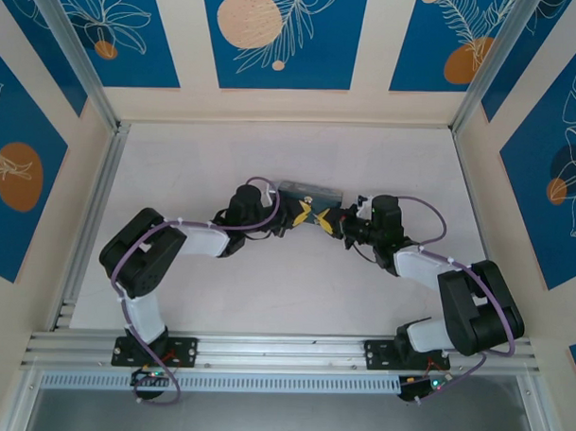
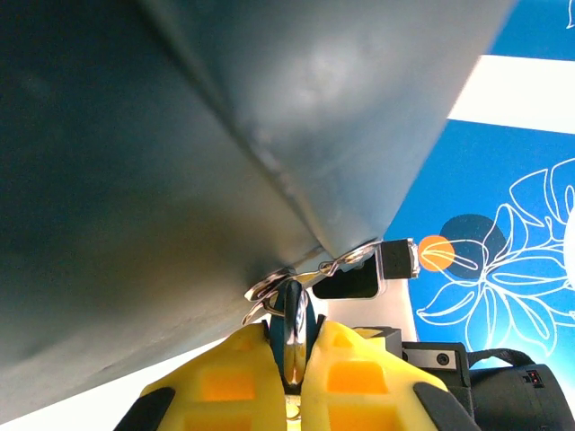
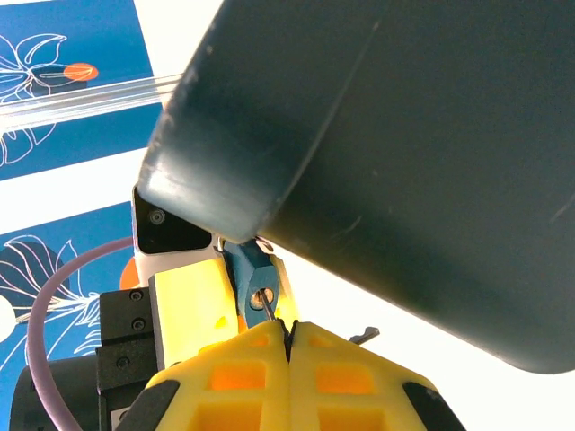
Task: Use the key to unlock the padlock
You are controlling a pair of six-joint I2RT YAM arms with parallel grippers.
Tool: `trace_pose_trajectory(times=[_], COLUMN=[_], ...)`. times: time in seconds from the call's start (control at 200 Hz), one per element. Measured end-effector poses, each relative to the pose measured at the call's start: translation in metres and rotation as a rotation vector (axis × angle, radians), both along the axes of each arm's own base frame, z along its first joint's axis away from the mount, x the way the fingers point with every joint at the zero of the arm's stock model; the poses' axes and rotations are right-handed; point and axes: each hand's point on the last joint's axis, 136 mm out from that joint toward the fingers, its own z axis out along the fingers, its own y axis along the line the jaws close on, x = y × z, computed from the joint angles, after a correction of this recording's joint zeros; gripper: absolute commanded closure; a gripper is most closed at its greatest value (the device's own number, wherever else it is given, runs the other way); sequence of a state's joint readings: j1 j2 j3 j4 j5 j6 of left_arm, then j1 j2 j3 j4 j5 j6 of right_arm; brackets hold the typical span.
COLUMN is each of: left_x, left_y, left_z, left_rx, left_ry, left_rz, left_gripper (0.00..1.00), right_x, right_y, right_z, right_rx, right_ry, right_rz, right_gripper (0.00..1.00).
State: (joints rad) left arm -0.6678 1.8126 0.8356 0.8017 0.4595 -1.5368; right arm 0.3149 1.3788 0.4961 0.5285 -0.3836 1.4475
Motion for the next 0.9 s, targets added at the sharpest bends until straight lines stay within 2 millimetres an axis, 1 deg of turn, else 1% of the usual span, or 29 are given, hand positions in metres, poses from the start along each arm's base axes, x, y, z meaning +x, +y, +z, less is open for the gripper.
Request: trace_pose_trajectory(times=[0.3,0.5,0.9], left_x=[0.001,0.004,0.010], left_y=[0.000,0.000,-0.002], left_z=[-0.002,-0.007,-0.004], left_rx=[-0.002,0.003,-0.032], left_ry=[0.000,0.007,0.014], left_rz=[0.004,0.023,0.061], left_gripper=[1.00,1.00,1.00], right_x=[0.001,0.006,0.013], right_y=[0.000,0.001,0.000], right_z=[-0.004,-0.007,-0.004], right_rx=[-0.008,-0.013,-0.101], right_ry=[0.008,-0.004,-0.181], right_rz=[-0.008,-0.018,0.017], right_gripper=[1.00,1.00,1.00])
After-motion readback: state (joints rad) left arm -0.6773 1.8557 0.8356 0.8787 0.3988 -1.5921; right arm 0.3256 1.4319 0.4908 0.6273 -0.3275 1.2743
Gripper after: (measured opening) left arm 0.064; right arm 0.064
